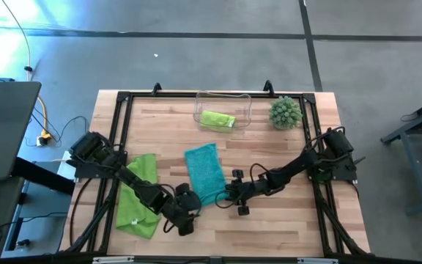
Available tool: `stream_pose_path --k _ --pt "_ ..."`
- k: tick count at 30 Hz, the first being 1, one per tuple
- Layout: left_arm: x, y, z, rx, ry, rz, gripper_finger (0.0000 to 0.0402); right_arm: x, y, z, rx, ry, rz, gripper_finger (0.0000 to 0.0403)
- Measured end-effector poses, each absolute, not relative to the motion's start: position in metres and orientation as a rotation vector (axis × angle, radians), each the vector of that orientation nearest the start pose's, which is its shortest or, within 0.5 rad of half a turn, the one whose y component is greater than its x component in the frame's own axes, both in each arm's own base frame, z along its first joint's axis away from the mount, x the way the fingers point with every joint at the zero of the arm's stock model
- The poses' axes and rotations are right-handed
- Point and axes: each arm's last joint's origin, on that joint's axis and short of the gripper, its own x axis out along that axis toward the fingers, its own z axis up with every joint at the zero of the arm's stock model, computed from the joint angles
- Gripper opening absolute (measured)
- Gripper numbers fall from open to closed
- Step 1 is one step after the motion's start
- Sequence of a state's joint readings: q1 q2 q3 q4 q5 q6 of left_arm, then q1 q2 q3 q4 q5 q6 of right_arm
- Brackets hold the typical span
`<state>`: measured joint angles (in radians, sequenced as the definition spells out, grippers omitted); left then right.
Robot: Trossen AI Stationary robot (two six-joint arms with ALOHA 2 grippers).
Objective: Roll microfiber towels into tight, uniform cylinder then place into a basket
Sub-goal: Roll the blue microfiber cloth
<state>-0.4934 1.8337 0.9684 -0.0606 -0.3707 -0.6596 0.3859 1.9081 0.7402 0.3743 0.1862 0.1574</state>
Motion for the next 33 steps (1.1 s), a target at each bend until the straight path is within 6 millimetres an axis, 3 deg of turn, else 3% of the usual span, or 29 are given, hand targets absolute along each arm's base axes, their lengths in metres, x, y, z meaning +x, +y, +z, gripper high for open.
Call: stream_pose_path --k 11,24,33 --pt "0.317 -0.157 0.111 0.109 0.834 0.15 0.0161 0.305 0.118 0.082 -0.045 0.763 0.123 0.0148" --pt "0.32 -0.154 0.101 0.104 0.829 0.21 0.0161 0.303 0.121 0.082 -0.048 0.769 0.131 0.0148" --pt "0.317 -0.157 0.1 0.2 0.788 0.269 0.0161 0.303 0.122 0.082 -0.048 0.774 0.14 0.0148"
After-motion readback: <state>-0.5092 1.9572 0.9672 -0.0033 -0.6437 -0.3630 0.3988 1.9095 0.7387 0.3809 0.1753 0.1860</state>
